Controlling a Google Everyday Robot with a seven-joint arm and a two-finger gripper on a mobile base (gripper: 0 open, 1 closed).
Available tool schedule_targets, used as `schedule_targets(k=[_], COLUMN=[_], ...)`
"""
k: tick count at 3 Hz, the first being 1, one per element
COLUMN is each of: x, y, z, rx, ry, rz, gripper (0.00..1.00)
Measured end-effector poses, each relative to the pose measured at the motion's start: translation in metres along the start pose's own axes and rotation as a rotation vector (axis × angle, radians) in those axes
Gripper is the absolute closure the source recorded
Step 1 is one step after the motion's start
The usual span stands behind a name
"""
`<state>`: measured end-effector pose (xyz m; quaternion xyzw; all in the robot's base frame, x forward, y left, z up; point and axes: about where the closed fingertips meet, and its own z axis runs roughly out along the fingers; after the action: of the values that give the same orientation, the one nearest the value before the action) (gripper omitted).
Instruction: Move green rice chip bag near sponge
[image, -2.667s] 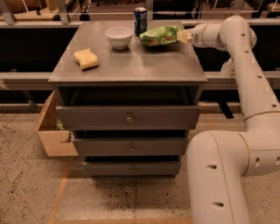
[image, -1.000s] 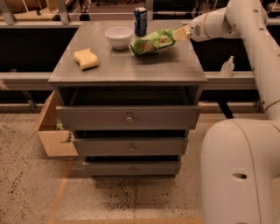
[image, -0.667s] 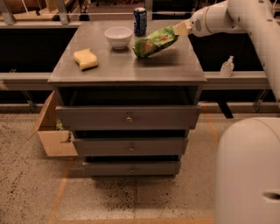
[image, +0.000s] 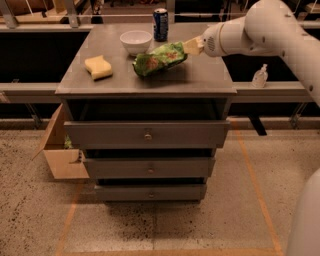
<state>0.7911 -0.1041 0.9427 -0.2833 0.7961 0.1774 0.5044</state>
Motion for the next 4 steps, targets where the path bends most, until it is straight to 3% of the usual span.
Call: schedule_targets(k=[1, 2, 3, 4], x=[0.023, 0.031, 0.030, 0.028], y=[0.022, 0.036, 0.044, 0.052], z=[0.024, 0.045, 0.062, 0.075], rx=[-0.040, -0.077, -0.106, -0.138], ry=[0.013, 0.009, 0.008, 0.004], rz=[0.026, 0.033, 0.042, 0.055], gripper=[1.00, 1.00, 0.82, 0.57])
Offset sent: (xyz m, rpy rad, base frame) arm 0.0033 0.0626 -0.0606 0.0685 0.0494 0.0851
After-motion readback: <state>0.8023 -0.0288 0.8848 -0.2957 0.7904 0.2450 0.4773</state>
